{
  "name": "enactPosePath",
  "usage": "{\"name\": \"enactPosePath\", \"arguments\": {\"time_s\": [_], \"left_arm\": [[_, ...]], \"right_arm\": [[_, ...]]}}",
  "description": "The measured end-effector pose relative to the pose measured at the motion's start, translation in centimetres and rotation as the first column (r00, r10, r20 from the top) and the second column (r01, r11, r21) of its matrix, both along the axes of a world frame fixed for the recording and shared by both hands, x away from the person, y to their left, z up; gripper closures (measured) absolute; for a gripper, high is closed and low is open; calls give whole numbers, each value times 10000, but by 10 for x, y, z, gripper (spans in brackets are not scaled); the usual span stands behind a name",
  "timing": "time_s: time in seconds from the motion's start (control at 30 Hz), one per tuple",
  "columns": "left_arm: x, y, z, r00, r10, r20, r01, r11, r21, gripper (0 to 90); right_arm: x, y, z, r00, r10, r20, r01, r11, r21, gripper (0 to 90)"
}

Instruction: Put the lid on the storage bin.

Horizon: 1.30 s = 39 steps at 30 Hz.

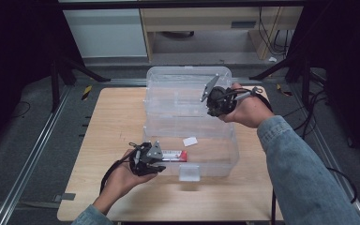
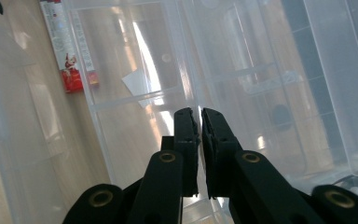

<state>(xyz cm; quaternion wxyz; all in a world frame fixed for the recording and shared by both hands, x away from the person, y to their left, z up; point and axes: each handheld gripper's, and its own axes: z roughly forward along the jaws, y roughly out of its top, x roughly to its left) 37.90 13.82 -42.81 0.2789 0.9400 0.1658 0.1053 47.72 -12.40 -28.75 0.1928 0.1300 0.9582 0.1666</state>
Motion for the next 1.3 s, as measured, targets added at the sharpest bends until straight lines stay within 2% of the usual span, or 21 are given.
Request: {"name": "enactPosePath", "arguments": {"time_s": [0.13,0.4,0.63,0.8,1.1,1.3], "left_arm": [[0,0,0,10000,20,-14,-20,10000,-28,718],[-1,-1,0,9999,93,59,-93,10000,-9,715],[-1,-2,0,9998,120,130,-121,9999,61,711],[-1,-2,0,9997,236,109,-235,9997,-42,707],[4,-7,-1,9992,349,197,-346,9993,-168,706],[4,-7,-1,9992,327,219,-323,9993,-168,706]], "right_arm": [[-9,0,0,9999,71,75,-70,9999,-76,856],[-21,-7,-2,9999,161,44,-163,9990,414,857],[-32,-7,-5,9996,288,52,-290,9989,379,857],[-33,-9,-5,9996,280,25,-280,9989,384,853],[-20,-10,-5,10000,90,4,-90,9994,325,842],[-29,-11,-7,9999,129,84,-132,9990,436,847]]}}
